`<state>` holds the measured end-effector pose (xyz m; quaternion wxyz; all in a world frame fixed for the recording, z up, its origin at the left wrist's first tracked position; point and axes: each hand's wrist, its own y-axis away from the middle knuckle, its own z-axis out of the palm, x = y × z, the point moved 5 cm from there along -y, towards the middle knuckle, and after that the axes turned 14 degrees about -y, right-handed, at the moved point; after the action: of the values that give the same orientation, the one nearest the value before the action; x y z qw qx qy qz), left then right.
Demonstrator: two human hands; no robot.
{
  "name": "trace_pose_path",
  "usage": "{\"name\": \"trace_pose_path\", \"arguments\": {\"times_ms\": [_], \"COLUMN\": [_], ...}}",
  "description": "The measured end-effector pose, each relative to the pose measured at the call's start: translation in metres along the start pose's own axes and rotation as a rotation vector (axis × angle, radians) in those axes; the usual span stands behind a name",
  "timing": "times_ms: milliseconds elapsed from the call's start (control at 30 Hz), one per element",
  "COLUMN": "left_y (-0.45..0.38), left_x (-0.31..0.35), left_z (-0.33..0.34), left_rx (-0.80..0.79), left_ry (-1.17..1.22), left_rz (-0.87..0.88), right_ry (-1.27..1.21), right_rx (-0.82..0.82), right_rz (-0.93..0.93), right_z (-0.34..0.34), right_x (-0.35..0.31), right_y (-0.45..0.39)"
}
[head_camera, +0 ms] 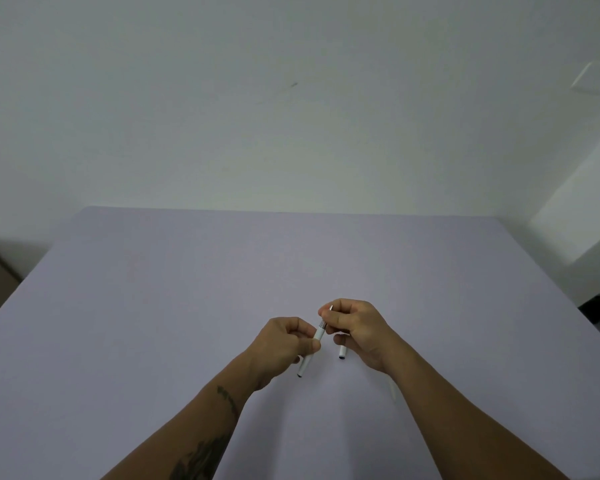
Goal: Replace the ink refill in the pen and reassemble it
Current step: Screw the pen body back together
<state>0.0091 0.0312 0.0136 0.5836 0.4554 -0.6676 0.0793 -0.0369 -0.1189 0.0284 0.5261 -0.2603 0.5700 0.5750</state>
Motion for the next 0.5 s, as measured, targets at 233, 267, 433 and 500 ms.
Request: {"name": "trace_pose_path", "arguments": {"times_ms": [233,267,433,500], "left_y": [0.0027,0.003,0.0026,0.001], "left_x": [0.0014,0.0009,-0.0019,-0.0024], "left_z": [0.0021,0.0023,0.0024,0.0012], "left_rx": [-0.037,-0.04,0.031,0.077], "left_ry": [0.096,0.093,0.009,-0.04], "left_rz": [-0.032,-0.036,-0.048,-0.056], "right_ry": [-0.091,-0.066,0.108,0.123], "right_rx": [-0.065,-0.052,0.053,0.083], "right_rz": [0.052,0.046,-0.024,-0.035], "right_z": [-0.0013,-0.0019,-0.001,-0.0009], "right_x": [0.0008,0.0012,0.0018,0.0036], "right_y": [0.0023,0.0026,0.0,-0.0018]}}
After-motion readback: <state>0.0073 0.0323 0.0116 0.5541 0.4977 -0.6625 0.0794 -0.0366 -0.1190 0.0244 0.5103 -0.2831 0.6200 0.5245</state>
